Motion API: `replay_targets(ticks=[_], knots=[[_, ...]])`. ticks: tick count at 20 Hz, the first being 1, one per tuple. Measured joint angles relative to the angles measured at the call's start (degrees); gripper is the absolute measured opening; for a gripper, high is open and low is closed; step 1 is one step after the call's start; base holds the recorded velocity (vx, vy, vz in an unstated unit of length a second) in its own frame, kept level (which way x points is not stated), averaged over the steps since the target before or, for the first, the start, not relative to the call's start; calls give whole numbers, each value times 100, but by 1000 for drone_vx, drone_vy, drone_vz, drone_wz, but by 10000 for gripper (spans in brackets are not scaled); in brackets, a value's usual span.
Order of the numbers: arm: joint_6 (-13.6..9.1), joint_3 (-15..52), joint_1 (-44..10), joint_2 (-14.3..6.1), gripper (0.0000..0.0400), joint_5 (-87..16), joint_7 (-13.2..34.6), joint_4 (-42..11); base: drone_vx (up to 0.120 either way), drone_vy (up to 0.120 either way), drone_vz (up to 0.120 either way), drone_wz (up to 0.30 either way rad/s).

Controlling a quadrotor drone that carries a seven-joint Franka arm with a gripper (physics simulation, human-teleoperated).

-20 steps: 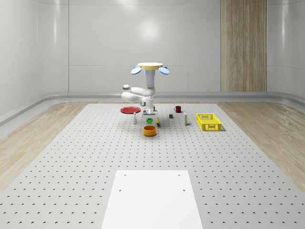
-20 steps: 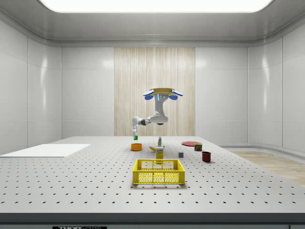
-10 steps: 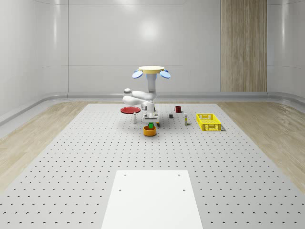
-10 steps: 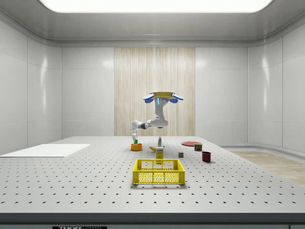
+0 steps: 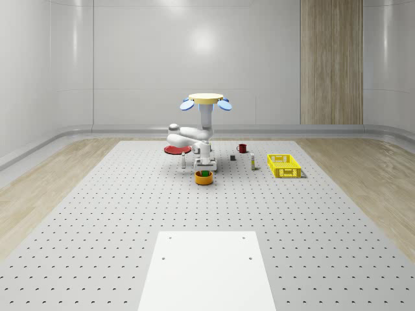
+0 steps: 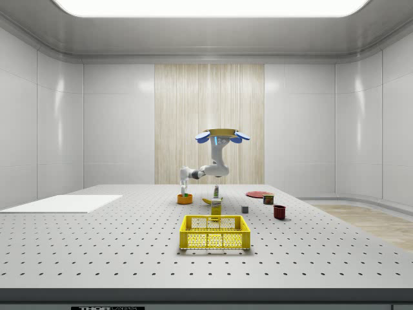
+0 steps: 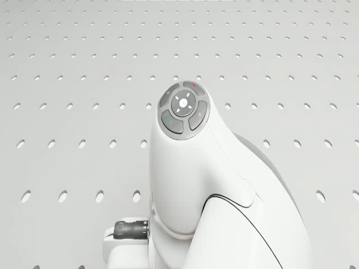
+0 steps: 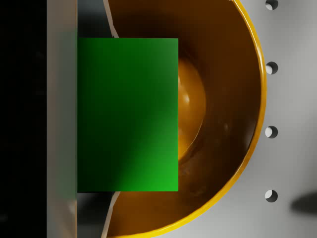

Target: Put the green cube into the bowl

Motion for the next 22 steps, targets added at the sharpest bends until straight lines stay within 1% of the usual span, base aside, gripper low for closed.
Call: replay_targets(ticks=[10, 12, 13, 15, 16, 22], knots=[[165, -477, 54, 1, 252, -449, -105, 95, 0, 0, 0, 0], [183, -538, 57, 7, 310, -507, -119, 110, 0, 0, 0, 0], [186, -554, 60, 10, 330, -522, -126, 114, 0, 0, 0, 0], [166, -514, 77, 16, 358, -486, -139, 105, 0, 0, 0, 0], [146, -470, 88, 19, 367, -446, -145, 94, 0, 0, 0, 0], [-19, -23, 171, 30, 391, -30, -172, 8, 0, 0, 0, 0]])
